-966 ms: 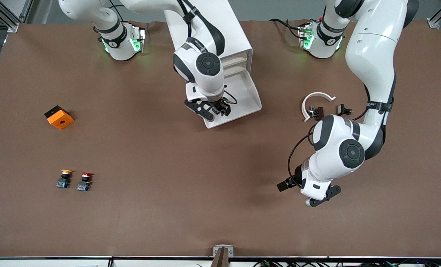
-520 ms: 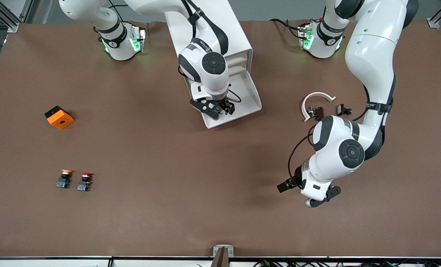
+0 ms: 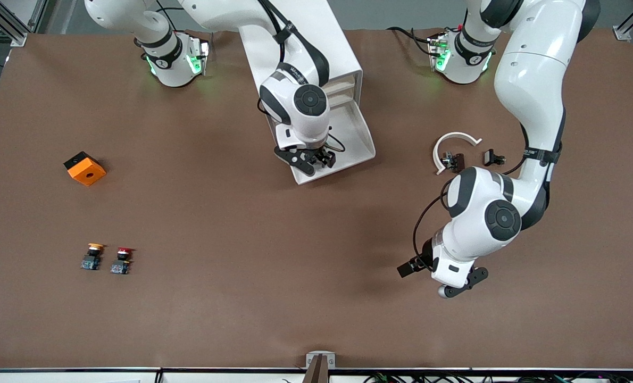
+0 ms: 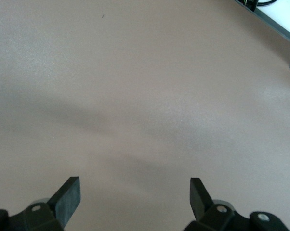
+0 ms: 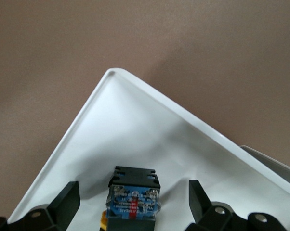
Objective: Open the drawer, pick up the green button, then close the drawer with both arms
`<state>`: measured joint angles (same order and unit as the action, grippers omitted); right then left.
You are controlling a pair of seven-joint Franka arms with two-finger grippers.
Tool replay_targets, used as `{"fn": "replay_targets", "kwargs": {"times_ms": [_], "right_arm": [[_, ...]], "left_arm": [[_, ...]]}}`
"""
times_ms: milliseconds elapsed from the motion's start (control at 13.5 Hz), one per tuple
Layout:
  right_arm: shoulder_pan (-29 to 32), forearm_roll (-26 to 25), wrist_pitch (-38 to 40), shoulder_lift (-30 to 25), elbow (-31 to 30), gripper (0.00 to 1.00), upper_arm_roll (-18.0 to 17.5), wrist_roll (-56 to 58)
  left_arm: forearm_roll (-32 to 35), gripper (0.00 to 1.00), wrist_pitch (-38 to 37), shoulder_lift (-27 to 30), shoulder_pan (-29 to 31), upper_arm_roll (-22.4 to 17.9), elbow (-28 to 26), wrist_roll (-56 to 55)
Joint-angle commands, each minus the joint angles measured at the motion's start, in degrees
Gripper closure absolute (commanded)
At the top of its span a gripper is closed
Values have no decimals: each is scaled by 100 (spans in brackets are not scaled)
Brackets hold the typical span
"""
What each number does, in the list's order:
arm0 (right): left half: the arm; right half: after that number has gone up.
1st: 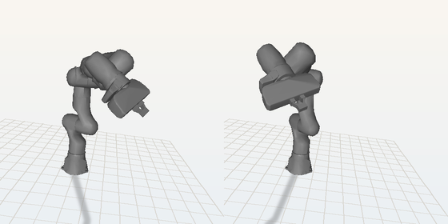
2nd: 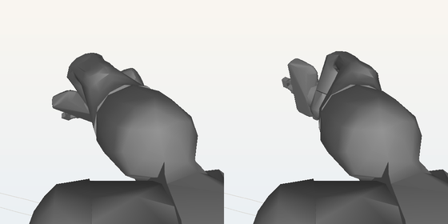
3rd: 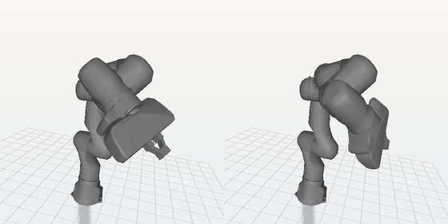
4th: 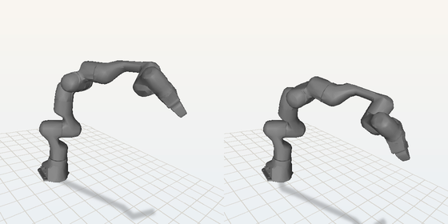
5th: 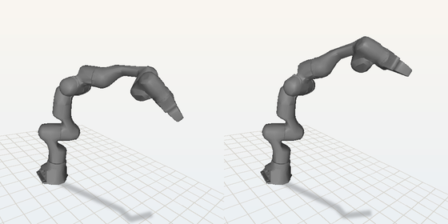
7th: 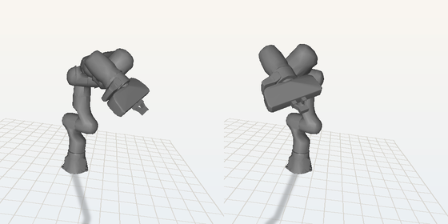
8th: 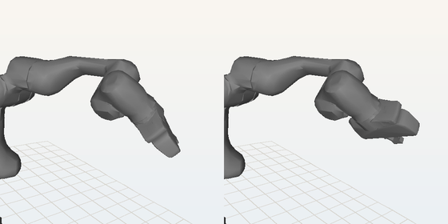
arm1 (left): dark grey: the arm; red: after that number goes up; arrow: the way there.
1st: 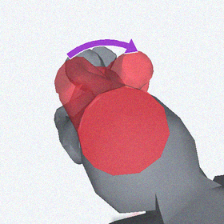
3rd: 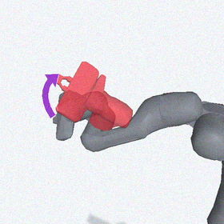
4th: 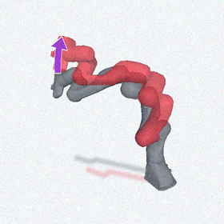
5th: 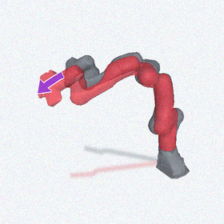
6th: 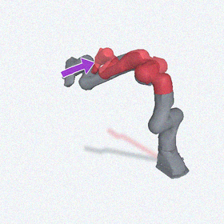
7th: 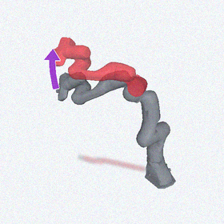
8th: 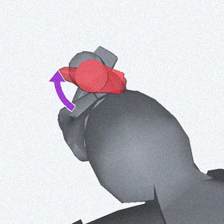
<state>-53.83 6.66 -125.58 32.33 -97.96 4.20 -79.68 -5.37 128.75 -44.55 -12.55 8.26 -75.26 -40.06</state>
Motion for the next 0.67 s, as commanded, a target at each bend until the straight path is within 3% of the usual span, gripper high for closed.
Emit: {"fn": "replay_targets", "kwargs": {"times_ms": [0,149,223,595], "right_arm": [[-84,90,24,62,181,25,64,-144],[-84,72,24,62,259,78,55,-268],[-84,98,33,62,269,100,55,-276],[65,125,295,28,654,100,64,-206]], "left_arm": [[124,0,115,113,16,18,-181,16],[115,0,107,314,33,26,-321,6],[115,0,115,506,7,26,-522,68],[115,0,106,1175,-203,35,-1462,59]]}}
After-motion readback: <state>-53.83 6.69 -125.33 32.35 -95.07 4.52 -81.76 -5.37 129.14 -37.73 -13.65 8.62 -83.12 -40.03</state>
